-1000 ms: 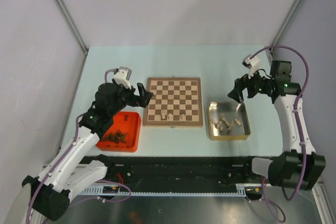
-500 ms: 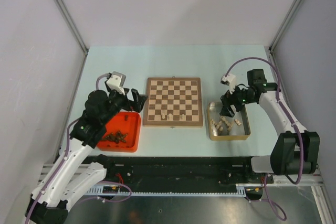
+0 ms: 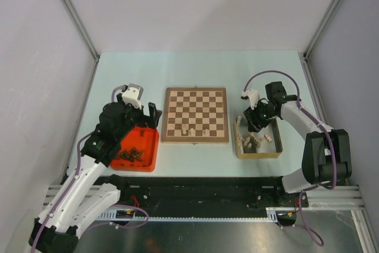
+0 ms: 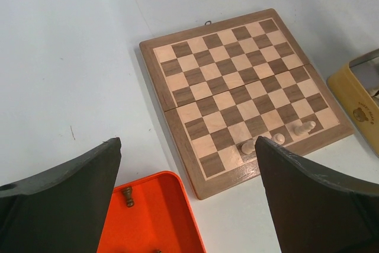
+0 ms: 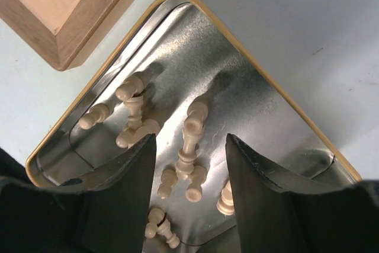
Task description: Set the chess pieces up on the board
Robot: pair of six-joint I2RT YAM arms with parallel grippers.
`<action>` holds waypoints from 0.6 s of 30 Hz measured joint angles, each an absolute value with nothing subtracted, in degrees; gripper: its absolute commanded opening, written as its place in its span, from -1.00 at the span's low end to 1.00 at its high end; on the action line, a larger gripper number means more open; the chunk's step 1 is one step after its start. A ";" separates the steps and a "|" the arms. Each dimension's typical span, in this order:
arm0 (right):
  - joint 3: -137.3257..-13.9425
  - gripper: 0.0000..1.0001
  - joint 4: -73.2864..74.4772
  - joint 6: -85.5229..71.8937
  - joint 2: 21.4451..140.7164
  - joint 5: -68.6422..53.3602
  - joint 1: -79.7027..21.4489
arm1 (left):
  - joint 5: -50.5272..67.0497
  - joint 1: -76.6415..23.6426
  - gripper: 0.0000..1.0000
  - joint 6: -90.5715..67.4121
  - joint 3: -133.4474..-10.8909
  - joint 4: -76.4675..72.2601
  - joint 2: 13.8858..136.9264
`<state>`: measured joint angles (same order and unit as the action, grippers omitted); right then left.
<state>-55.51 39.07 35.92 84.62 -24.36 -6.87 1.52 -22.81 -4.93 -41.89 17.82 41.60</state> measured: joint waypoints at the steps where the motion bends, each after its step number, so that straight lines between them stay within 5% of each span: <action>1: -55.51 0.07 38.59 35.57 85.03 -23.83 -7.25 | 1.48 -22.68 1.00 -4.91 -41.89 17.85 41.60; 18: -55.51 -0.24 35.77 34.17 89.76 -18.87 -10.50 | 0.58 -21.96 0.99 -4.49 -41.89 17.98 41.58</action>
